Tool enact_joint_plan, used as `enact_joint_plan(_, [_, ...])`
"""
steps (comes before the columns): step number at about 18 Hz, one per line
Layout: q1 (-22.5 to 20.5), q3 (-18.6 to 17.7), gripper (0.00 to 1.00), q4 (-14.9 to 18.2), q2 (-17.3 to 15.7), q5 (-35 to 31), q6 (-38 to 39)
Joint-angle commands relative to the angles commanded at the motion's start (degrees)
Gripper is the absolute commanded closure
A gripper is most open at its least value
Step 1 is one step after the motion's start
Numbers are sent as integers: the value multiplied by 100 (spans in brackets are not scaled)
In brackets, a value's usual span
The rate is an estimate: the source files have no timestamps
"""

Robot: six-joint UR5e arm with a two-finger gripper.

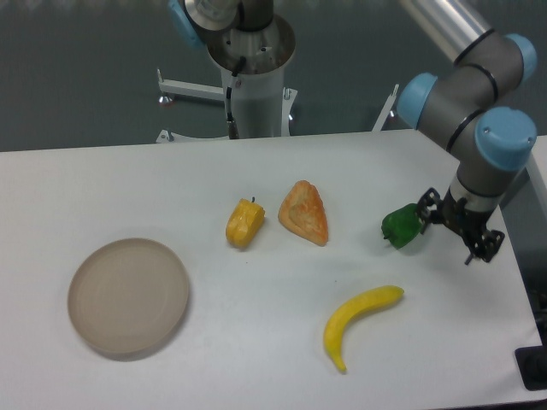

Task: Pick up the green pepper from the table
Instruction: 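Move the gripper up and over to the green pepper, then lower the gripper onto the green pepper and close it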

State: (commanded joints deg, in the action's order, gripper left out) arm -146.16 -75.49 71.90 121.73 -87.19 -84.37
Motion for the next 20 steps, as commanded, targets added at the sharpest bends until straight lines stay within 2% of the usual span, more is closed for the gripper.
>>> enact_joint_plan(3, [-44, -281, 0, -18, -88, 0, -9])
enact_joint_plan(8, [-114, -519, 0, -35, -141, 0, -106])
enact_joint_plan(12, [-114, -616, 0, -88, -150, 0, -106])
enact_joint_plan(15, [-114, -792, 0, -255, -150, 0, -97])
enact_joint_plan(20, [-105, -845, 0, -264, -150, 105, -71])
